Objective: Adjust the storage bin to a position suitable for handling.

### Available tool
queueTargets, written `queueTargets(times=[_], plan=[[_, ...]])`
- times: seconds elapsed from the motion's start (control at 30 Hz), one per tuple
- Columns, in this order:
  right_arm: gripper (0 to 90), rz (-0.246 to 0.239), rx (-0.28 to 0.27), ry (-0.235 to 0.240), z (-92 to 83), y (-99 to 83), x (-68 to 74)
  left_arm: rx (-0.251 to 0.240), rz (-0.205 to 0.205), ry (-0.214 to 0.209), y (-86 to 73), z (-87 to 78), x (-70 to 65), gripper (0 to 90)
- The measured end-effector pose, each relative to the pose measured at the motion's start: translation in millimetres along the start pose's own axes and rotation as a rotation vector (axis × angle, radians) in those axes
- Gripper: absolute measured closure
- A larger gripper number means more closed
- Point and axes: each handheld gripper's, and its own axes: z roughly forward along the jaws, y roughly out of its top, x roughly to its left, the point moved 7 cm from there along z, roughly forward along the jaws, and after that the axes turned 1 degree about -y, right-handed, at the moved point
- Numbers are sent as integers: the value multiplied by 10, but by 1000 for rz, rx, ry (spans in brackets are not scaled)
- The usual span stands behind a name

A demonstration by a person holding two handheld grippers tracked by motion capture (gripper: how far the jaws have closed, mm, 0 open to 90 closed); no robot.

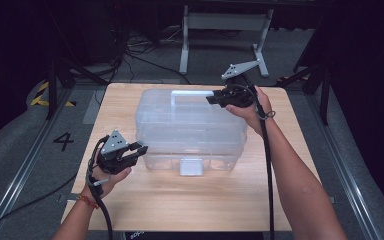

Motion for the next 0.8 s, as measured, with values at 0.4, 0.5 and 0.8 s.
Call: queueTargets(times=[0.4, 0.5, 0.8], plan=[[693, -20, -3, -70, -14, 8, 31, -27, 11, -12, 13, -64, 16, 900], [649, -25, -9, -91, -50, 18, 34, -27, 8, -13, 17, -66, 16, 900], [573, -54, -23, -148, -241, -72, 8, -18, 16, -8, 21, -68, 14, 900]])
